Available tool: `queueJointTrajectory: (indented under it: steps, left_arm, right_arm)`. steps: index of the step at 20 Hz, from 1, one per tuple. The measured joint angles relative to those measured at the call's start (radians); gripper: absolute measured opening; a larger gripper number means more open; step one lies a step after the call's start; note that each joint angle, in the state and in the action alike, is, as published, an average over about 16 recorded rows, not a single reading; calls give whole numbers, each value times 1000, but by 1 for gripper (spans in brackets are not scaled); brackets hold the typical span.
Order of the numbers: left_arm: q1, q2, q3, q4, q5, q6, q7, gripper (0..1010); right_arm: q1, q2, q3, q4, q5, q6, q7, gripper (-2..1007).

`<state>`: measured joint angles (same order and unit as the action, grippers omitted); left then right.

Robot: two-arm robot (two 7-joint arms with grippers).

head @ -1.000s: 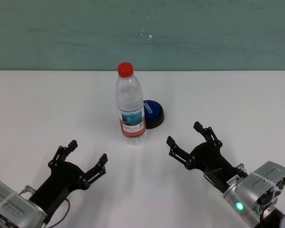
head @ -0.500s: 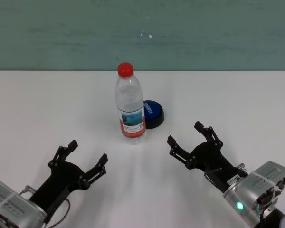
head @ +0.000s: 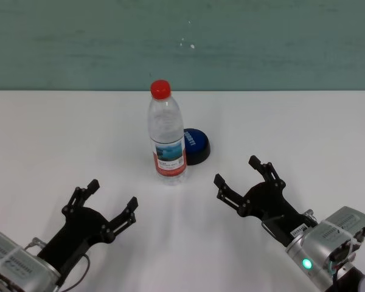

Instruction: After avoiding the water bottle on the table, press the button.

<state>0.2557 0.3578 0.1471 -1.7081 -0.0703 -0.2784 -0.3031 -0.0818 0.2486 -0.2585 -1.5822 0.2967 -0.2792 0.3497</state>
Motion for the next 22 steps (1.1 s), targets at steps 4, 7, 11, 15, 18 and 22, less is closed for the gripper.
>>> queueJointTrajectory:
  steps: [4, 7, 11, 15, 18, 22]
  left_arm:
    - [0, 0, 0, 0, 0, 0, 0, 1001]
    - [0, 0, 0, 0, 0, 0, 0, 1001]
    - [0, 0, 0, 0, 0, 0, 0, 1001]
    - [0, 0, 0, 0, 0, 0, 0, 1001]
    - [0, 0, 0, 0, 0, 0, 0, 1001]
    - [0, 0, 0, 0, 0, 0, 0, 1000]
  right_arm:
    - [0, 0, 0, 0, 0, 0, 0, 1004]
    - [0, 0, 0, 0, 1, 0, 0, 1004]
    - [0, 0, 0, 0, 1, 0, 1, 1004]
    - [0, 0, 0, 0, 1, 0, 1, 1004]
    - [0, 0, 0, 0, 1, 0, 1, 1004]
    - [0, 0, 0, 0, 1, 0, 1, 1004]
